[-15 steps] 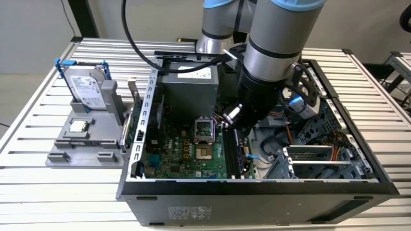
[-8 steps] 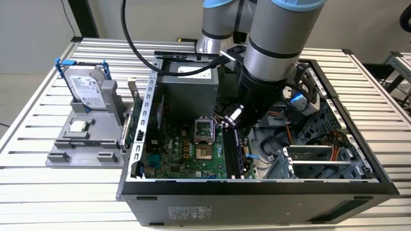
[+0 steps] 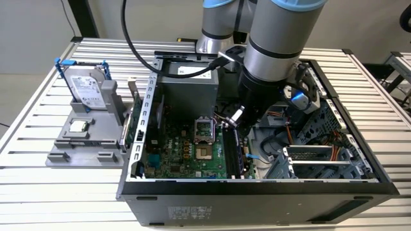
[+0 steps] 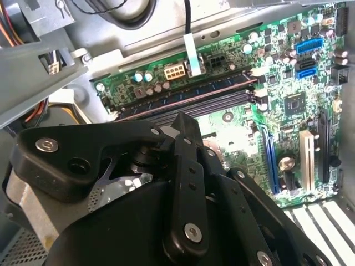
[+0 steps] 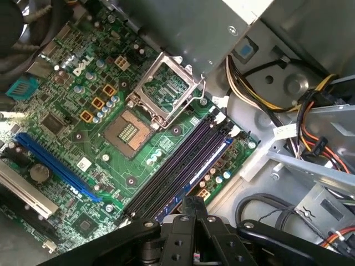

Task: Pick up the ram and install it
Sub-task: 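Press down the ram until it locks into place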

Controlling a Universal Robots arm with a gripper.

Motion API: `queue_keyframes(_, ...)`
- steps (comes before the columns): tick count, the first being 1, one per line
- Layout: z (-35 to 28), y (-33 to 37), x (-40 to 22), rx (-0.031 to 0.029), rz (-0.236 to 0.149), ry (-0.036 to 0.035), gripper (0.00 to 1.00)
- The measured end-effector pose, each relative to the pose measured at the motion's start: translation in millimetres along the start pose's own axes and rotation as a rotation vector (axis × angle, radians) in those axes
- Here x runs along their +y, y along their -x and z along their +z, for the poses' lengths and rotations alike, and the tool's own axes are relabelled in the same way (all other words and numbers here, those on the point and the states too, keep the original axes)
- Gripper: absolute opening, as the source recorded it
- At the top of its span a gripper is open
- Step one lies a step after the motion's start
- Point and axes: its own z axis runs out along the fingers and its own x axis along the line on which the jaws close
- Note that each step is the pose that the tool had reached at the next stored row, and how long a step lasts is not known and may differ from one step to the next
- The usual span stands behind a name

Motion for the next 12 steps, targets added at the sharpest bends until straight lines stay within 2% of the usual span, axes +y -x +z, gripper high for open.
queue_keyframes(12,0.0,0.0,0.0,0.0001,-0.051,0.0019,0.0)
